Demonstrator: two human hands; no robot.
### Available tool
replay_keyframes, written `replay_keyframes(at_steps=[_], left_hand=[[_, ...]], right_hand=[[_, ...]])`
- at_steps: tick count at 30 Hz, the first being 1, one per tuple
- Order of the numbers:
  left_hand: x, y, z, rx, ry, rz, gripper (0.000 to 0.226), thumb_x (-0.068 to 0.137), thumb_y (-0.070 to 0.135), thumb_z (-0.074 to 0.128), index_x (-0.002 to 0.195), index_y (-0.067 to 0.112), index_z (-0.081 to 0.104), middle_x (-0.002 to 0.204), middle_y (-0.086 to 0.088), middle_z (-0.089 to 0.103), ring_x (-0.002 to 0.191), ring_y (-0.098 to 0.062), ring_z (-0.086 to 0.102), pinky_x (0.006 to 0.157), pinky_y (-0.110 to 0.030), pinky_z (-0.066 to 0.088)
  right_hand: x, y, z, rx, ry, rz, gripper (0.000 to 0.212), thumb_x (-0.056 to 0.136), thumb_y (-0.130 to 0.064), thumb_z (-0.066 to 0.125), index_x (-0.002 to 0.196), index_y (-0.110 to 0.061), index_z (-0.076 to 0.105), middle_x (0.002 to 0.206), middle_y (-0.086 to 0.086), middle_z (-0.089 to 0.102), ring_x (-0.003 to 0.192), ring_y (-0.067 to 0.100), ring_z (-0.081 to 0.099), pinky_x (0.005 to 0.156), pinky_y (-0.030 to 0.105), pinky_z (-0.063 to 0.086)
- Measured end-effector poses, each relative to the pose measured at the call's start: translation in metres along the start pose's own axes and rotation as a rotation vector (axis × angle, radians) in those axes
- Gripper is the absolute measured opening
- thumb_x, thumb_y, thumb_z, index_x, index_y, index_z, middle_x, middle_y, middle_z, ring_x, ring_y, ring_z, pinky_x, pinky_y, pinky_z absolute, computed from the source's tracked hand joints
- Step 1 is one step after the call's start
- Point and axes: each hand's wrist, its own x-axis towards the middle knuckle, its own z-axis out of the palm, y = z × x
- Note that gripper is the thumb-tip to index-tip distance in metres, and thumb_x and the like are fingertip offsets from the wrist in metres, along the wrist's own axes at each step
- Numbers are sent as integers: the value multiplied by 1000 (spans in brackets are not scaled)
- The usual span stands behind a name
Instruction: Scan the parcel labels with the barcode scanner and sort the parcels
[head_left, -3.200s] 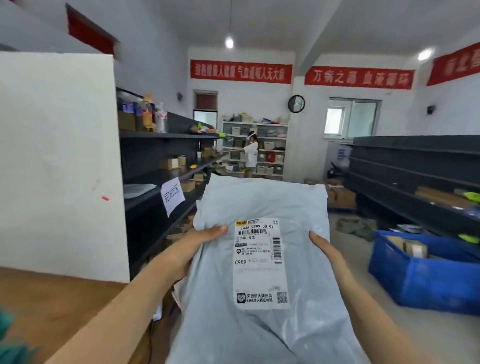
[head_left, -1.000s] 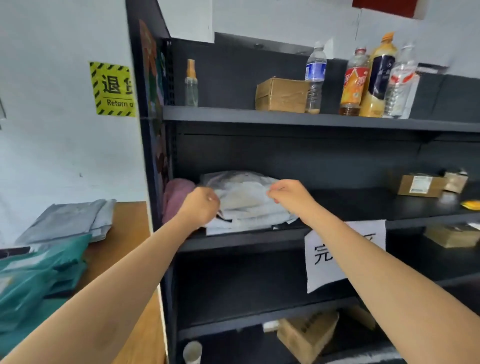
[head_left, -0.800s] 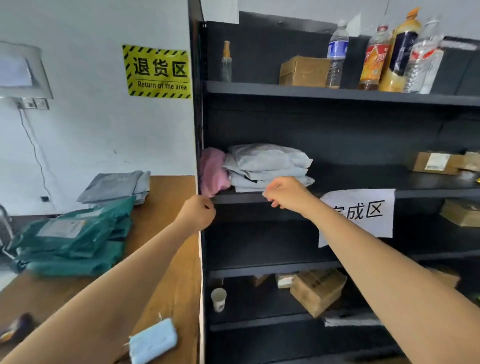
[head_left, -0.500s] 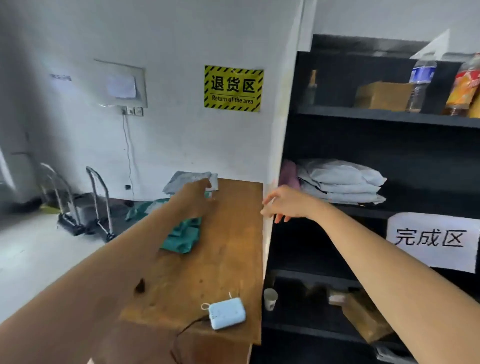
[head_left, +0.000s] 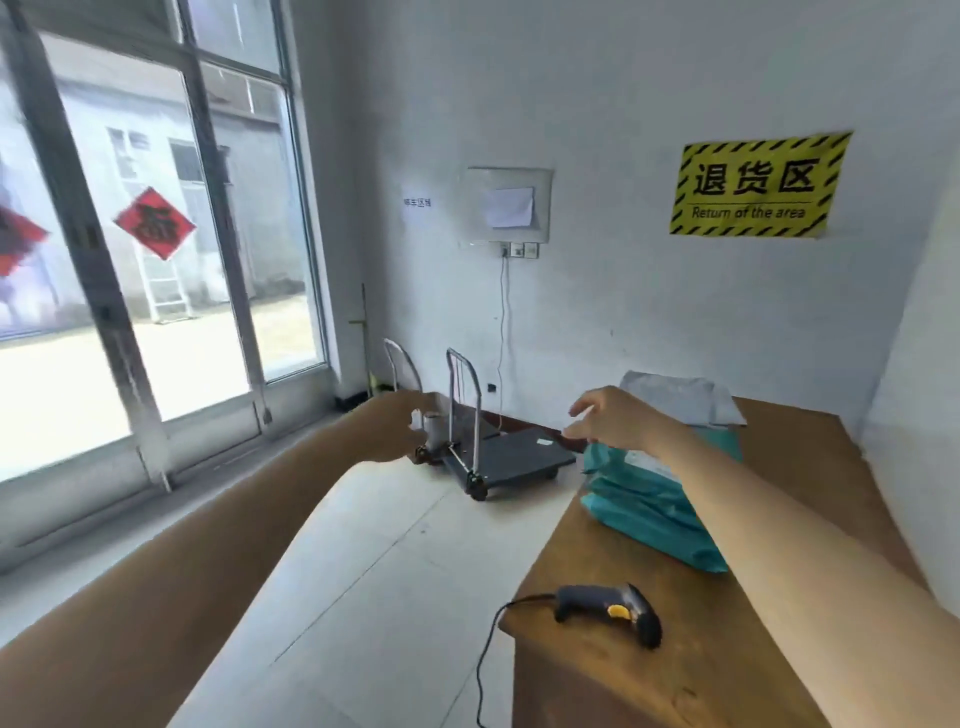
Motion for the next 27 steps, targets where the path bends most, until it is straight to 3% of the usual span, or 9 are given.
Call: replay_keyframes(at_steps=[3,6,9,11,14,17,27], left_hand=[[17,-71,-31,36,3,-41,37,92,18,56,128,9,53,125,-8,58,111,-24,56,90,-23,39],[56,-133,-42,20,48,-69,37,92,18,57,128,11,54,126,-7,60,110,-21,56,90,-23,39],[105,-166,-42,59,17,-26,28,92,16,55,118,6,59,118,-9,62,95,-18,53,77,-21,35],[155,-184,-49,89,33,-1,28,92,15,53,117,4,58,116,-12,61,99,-23,55,74,-22,34],[240,-207,-60,42,81,31,34,93,17,54,125,9,54,119,-11,60,108,-24,58,87,-27,43],[326,-222,-67,71,54,61,37,93,20,53,130,11,51,124,-10,58,113,-24,56,95,-31,42],[581,-253,-10,37,-98,190,30,94,26,55,120,13,58,121,-8,61,109,-24,58,92,-29,41]], right_hand=[[56,-48,47,-29,-49,-35,42,85,-28,68,122,-8,60,123,9,60,106,21,54,83,27,41],[122,-89,79,-72,-90,-60,44,86,-27,68,123,-7,59,125,11,59,107,22,55,87,29,42],[184,-115,89,-96,-63,-83,44,85,-29,69,122,-8,59,127,10,59,109,24,57,87,31,44],[233,-124,93,-114,-39,-93,46,84,-30,68,125,-11,57,127,9,59,110,24,57,85,31,43],[313,-128,90,-145,-25,-106,52,86,-29,67,131,-10,51,130,9,56,118,25,52,87,28,38],[394,-128,75,-114,18,-88,50,87,-29,66,131,-10,50,129,11,56,118,25,52,89,30,39],[577,-42,51,-98,48,178,60,87,-35,66,138,-14,43,138,9,50,122,25,50,90,28,39]])
